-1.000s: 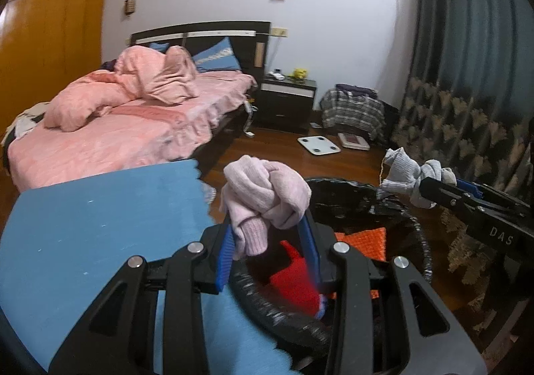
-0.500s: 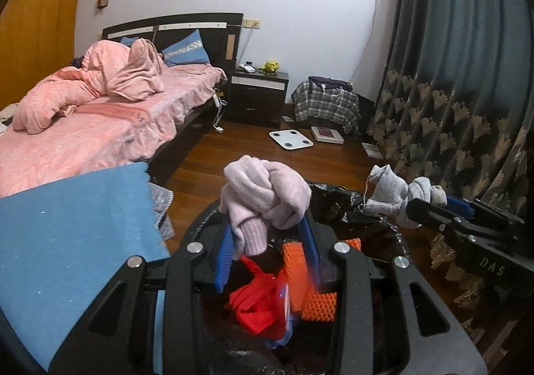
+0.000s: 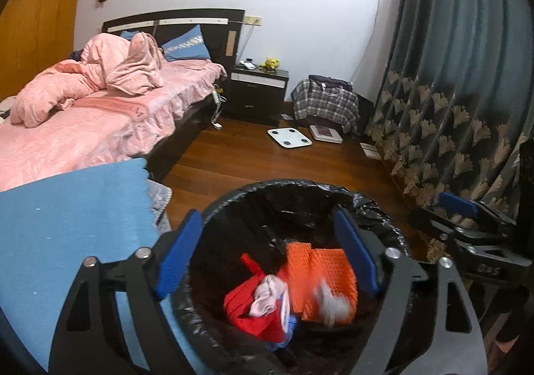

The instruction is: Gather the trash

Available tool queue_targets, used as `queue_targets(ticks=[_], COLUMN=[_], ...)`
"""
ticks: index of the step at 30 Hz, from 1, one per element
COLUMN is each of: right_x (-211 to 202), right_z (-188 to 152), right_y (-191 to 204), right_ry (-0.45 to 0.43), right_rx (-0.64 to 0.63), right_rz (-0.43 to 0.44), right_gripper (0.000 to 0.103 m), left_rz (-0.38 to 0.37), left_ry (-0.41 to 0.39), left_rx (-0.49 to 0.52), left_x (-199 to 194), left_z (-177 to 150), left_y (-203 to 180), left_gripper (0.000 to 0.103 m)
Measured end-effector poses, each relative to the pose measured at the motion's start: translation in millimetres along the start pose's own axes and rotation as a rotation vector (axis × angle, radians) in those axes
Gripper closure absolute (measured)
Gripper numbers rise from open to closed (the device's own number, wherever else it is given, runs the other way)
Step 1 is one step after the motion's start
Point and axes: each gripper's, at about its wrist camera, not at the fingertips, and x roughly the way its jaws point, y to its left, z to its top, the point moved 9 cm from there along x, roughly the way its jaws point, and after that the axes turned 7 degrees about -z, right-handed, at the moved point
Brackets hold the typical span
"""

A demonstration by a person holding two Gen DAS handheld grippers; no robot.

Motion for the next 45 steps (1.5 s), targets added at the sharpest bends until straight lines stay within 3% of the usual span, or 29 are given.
queue_targets(ticks=[7,16,24,34,45], right_x=[-15.6,-55.7,-83.1,-118.2,-149.2], right_z=[4.9,14.6,17.8,25.5,37.6], right_y=[7.7,51.4,80.3,97.8,114.3], right_ry=[0.019,0.006,0.019,-0.024,-0.079], right_rx=[0.029,-0.034,-0.055,-0.088,-0.122], right_rz=[0.045,0.098,0.135,0.172,0.202], right_gripper=[0.006,0.006,0.006,0.006,0.006], left_rz=[0.076,0.186,0.233,0.293,0.295], left_ry=[-0.018,-0.044,-0.045,-0.089,-0.147], left_rx=[-0.03,-0.059,-0.073,-0.049,-0.023], left_x=[-43.4,-99.5,-134.7,-178.2,-211.7], left_z=[6.4,3.1,-1.6,8.3,18.0], left_y=[24.8,39.3,40.7,31.8,12.7], left_gripper=[0.011,0.008,0.007,0.006,0.006])
